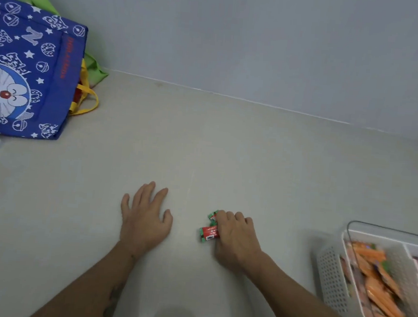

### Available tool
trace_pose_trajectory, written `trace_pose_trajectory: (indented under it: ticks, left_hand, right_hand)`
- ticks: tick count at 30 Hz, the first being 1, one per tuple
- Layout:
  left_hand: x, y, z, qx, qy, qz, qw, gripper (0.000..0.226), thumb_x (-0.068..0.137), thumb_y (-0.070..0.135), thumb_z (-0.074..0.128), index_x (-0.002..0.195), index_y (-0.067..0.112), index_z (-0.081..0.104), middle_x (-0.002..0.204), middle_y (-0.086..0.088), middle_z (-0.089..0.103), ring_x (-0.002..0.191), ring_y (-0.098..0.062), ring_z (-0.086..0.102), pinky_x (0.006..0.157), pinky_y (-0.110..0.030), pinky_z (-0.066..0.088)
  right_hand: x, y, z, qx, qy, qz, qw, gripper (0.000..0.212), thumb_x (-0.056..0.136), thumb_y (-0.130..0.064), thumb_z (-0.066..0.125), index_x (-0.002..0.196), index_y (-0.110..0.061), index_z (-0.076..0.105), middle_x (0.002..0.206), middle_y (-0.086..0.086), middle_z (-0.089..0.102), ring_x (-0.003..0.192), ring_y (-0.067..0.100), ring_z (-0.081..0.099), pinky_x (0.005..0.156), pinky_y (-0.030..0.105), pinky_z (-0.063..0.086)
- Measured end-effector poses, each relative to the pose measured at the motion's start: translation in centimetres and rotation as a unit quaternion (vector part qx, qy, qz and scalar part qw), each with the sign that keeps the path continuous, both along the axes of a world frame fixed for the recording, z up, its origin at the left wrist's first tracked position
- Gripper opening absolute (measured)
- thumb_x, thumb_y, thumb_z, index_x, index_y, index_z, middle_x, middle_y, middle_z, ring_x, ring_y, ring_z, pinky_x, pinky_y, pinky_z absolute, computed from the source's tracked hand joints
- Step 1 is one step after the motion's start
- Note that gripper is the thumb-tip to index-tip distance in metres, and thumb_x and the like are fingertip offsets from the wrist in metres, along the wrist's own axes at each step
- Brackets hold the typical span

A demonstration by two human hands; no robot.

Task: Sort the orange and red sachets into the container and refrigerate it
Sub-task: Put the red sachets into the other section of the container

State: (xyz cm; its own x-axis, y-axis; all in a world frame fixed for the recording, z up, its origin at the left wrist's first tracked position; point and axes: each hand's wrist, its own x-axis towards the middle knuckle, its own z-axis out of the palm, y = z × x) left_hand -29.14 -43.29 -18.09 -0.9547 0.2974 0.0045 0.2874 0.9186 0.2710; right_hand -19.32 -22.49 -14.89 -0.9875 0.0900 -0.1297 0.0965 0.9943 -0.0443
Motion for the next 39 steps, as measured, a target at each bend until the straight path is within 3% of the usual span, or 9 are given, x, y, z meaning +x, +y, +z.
trace_pose_trajectory:
  ticks: [3,6,11,16,23,26,30,34,39]
  left_hand:
    - [0.0,0.1,2.2,-0.062,-0.096,-0.027,0.993,0.066,0.088,0.046,0.034,0.152,0.03,0.026,0.162,-0.003,0.016,0.149,-0.023,0.012,0.118,-0.052,0.014]
    - [1.1,1.6,6.4,-0.104,-0.178,-0.028,0.978,0.059,0.086,0.035,0.042,0.143,0.022,0.038,0.149,-0.006,0.033,0.134,-0.029,0.037,0.108,-0.044,0.036]
    - [7.1,5.1,10.2,0.028,-0.124,-0.093,0.987,0.049,0.09,0.029,0.046,0.138,0.023,0.046,0.139,0.001,0.044,0.116,-0.023,0.054,0.094,-0.033,0.045]
    - [12.8,10.6,13.4,0.135,-0.085,-0.172,0.972,0.038,0.09,0.034,0.047,0.128,0.028,0.053,0.129,0.007,0.05,0.102,-0.018,0.058,0.091,-0.035,0.048]
    - [21.0,20.2,15.9,0.198,-0.111,-0.207,0.952,0.057,0.092,0.047,0.047,0.144,0.026,0.039,0.139,0.001,0.049,0.124,-0.022,0.051,0.105,-0.038,0.041]
    - [23.3,23.8,16.0,0.184,-0.17,-0.174,0.952,0.054,0.083,0.042,0.05,0.134,0.026,0.043,0.131,-0.004,0.052,0.123,-0.028,0.051,0.103,-0.04,0.043]
    - [25.3,25.7,14.8,0.155,-0.169,-0.14,0.963,0.085,0.066,0.029,0.046,0.148,0.029,0.023,0.129,-0.003,0.055,0.111,-0.028,0.057,0.091,-0.044,0.052]
    - [26.6,26.4,14.3,0.159,-0.119,-0.107,0.974,0.08,0.085,0.018,0.042,0.156,0.029,0.006,0.139,-0.003,0.051,0.119,-0.03,0.053,0.095,-0.042,0.048]
    - [27.2,26.8,14.1,0.169,-0.121,-0.067,0.976,0.077,0.09,0.018,0.041,0.155,0.035,0.004,0.137,-0.005,0.055,0.114,-0.029,0.057,0.093,-0.04,0.05]
  right_hand:
    - [4.6,1.8,2.9,-0.139,-0.04,-0.05,0.988,0.031,0.087,-0.018,0.052,0.116,-0.022,0.042,0.115,0.002,0.055,0.1,0.026,0.053,0.081,0.038,0.043]
    - [8.4,4.0,7.3,-0.214,0.015,-0.069,0.974,0.018,0.087,-0.011,0.047,0.098,-0.022,0.036,0.096,-0.001,0.053,0.085,0.025,0.052,0.068,0.034,0.035]
    - [14.2,6.6,12.5,-0.246,0.128,-0.13,0.952,0.021,0.084,-0.001,0.043,0.094,-0.019,0.039,0.078,-0.006,0.047,0.07,0.015,0.045,0.058,0.023,0.032]
    - [19.5,8.1,15.5,-0.276,0.198,-0.175,0.924,0.024,0.085,0.001,0.044,0.089,-0.022,0.04,0.07,-0.002,0.051,0.064,0.011,0.046,0.057,0.028,0.033]
    - [25.8,13.4,17.6,-0.282,0.227,-0.24,0.901,0.022,0.087,-0.001,0.048,0.09,-0.022,0.042,0.069,-0.002,0.056,0.062,0.012,0.049,0.056,0.033,0.036]
    - [27.7,16.4,17.9,-0.268,0.242,-0.261,0.895,0.021,0.085,-0.005,0.049,0.086,-0.024,0.041,0.072,-0.001,0.056,0.068,0.019,0.052,0.063,0.038,0.041]
    - [29.1,20.8,18.1,-0.272,0.226,-0.269,0.896,0.019,0.085,-0.006,0.046,0.089,-0.024,0.042,0.083,0.002,0.061,0.078,0.023,0.058,0.065,0.039,0.046]
    - [29.0,24.2,17.7,-0.274,0.192,-0.253,0.908,0.016,0.085,-0.007,0.047,0.095,-0.02,0.044,0.086,0.001,0.06,0.076,0.017,0.057,0.06,0.034,0.043]
    - [28.3,27.5,15.8,-0.202,0.017,-0.239,0.95,0.034,0.083,-0.02,0.055,0.114,-0.02,0.041,0.117,0.006,0.053,0.101,0.024,0.056,0.082,0.039,0.049]
